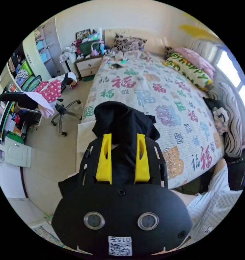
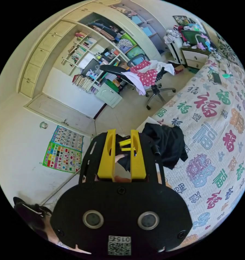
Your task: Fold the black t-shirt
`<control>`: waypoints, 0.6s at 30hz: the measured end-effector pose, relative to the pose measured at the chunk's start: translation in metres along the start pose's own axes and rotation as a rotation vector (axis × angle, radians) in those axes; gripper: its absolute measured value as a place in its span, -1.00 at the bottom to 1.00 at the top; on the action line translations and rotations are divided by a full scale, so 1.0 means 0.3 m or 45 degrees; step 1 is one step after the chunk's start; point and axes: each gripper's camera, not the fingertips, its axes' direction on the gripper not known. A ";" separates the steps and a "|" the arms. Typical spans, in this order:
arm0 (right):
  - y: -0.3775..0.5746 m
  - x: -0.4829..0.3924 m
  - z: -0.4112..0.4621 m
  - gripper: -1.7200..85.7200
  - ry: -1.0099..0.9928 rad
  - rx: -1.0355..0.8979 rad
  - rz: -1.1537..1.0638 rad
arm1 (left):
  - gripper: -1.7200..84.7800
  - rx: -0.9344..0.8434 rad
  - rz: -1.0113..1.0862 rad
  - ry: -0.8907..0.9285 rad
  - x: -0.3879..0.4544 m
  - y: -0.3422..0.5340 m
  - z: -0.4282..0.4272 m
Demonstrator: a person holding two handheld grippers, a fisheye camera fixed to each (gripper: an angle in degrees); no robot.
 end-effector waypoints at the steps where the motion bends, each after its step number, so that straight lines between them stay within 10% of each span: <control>1: 0.007 -0.027 -0.007 -0.76 -0.013 0.002 -0.024 | -0.66 -0.064 -0.023 -0.031 0.047 -0.049 0.064; 8: 0.117 0.020 -0.013 -0.75 0.005 -0.058 -0.024 | -0.85 -0.440 -0.195 0.214 0.201 -0.184 0.325; 18: 0.565 0.152 0.040 -0.47 0.164 -0.240 -0.087 | -0.93 0.195 0.059 0.903 0.699 -0.195 -0.054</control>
